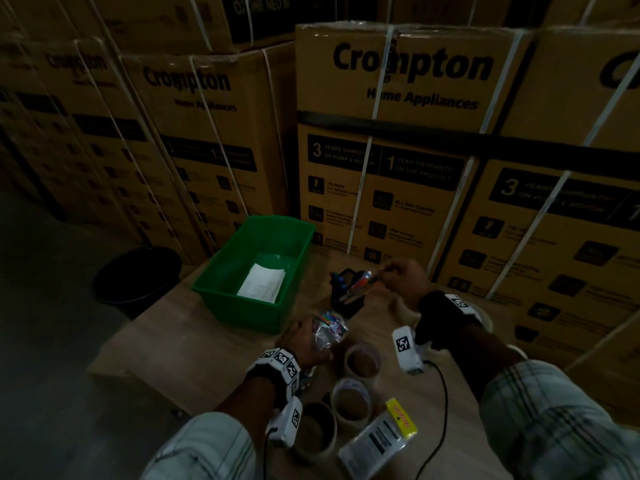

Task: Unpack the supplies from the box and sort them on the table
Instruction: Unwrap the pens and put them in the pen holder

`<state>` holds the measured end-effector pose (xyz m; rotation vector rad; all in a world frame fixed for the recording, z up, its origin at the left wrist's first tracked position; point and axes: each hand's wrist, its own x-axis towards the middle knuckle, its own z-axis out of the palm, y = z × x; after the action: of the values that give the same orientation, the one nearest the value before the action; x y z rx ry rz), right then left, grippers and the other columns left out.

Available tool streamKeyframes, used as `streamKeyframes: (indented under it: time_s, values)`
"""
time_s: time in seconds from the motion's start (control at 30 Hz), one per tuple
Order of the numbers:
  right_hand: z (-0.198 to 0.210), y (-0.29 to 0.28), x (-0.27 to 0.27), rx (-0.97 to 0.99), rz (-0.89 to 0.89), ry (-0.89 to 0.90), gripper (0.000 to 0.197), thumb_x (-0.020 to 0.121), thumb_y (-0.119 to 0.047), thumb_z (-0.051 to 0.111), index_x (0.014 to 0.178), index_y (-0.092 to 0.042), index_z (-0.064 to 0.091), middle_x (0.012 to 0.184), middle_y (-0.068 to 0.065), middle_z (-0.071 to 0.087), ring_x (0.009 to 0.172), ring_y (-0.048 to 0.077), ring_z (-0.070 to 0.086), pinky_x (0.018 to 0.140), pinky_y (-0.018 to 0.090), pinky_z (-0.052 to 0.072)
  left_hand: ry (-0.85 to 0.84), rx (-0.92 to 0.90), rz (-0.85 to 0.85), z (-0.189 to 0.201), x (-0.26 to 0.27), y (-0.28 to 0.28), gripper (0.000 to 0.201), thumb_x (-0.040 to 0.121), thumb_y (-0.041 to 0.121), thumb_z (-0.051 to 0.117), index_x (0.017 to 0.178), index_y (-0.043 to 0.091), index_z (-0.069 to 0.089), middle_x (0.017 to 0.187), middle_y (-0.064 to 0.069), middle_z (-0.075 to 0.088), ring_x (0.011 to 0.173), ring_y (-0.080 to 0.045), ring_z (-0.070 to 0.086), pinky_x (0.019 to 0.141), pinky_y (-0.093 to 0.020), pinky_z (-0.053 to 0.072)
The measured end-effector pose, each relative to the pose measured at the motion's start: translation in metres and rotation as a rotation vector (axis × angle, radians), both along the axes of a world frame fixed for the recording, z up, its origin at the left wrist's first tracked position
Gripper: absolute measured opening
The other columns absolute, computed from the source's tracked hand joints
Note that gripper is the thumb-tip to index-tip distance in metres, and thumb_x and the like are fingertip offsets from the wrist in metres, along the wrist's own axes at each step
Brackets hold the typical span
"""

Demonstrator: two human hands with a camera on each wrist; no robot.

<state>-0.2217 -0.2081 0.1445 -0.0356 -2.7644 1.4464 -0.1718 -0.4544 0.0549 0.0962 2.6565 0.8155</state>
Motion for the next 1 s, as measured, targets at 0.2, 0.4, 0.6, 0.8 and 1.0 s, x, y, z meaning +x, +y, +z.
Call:
streamKeyframes:
  time_s: [0.2, 0.4, 0.6, 0.8, 1.0]
  values:
    - [0.016, -0.007, -0.028, 0.211, -0.138, 0.132, 0.008, 0.086, -0.014, 0.061, 0.086, -0.011, 0.069, 0.084, 0.005, 0.068, 0.078, 0.016, 0.060, 0.068, 0.027, 0.042, 0.064, 0.011, -0.088, 0.000, -0.024, 0.004, 0.099, 0.064, 0.055, 0.076, 0.142, 0.018, 0.029, 0.140, -0.013, 0.041, 0.130, -0.030, 0.043, 0.108, -0.039, 0.038]
    - [0.014, -0.040, -0.054, 0.448, -0.081, 0.126, 0.011, 0.083, -0.007, 0.059, 0.086, -0.005, 0.069, 0.093, 0.015, 0.070, 0.087, 0.030, 0.064, 0.071, 0.033, 0.048, 0.038, 0.024, -0.188, -0.004, -0.045, -0.006, 0.107, 0.067, 0.052, 0.078, 0.150, 0.023, 0.017, 0.150, -0.011, 0.030, 0.136, -0.032, 0.036, 0.110, -0.043, 0.035]
    - [-0.004, -0.075, -0.083, 0.616, -0.039, -0.035, 0.012, 0.085, -0.011, 0.057, 0.092, -0.007, 0.066, 0.099, 0.017, 0.066, 0.090, 0.034, 0.063, 0.070, 0.035, 0.049, 0.010, 0.048, -0.282, -0.005, -0.060, -0.021, 0.092, 0.074, 0.045, 0.075, 0.145, 0.024, 0.020, 0.145, -0.010, 0.033, 0.130, -0.035, 0.043, 0.105, -0.048, 0.041]
    - [-0.020, -0.093, -0.078, 0.510, 0.011, -0.194, 0.024, 0.095, -0.019, 0.049, 0.108, -0.005, 0.063, 0.099, 0.014, 0.067, 0.086, 0.031, 0.067, 0.070, 0.036, 0.055, -0.006, 0.121, -0.287, -0.018, -0.068, -0.027, 0.078, 0.074, 0.040, 0.074, 0.136, 0.027, 0.029, 0.137, -0.008, 0.038, 0.121, -0.032, 0.050, 0.099, -0.042, 0.045]
    - [-0.037, -0.080, -0.047, 0.423, -0.090, -0.289, 0.026, 0.095, -0.025, 0.047, 0.091, -0.005, 0.064, 0.081, 0.013, 0.066, 0.068, 0.027, 0.061, 0.061, 0.036, 0.050, 0.013, 0.074, -0.337, -0.027, -0.068, -0.019, 0.075, 0.068, 0.047, 0.075, 0.128, 0.028, 0.034, 0.131, -0.006, 0.043, 0.122, -0.030, 0.048, 0.100, -0.042, 0.044]
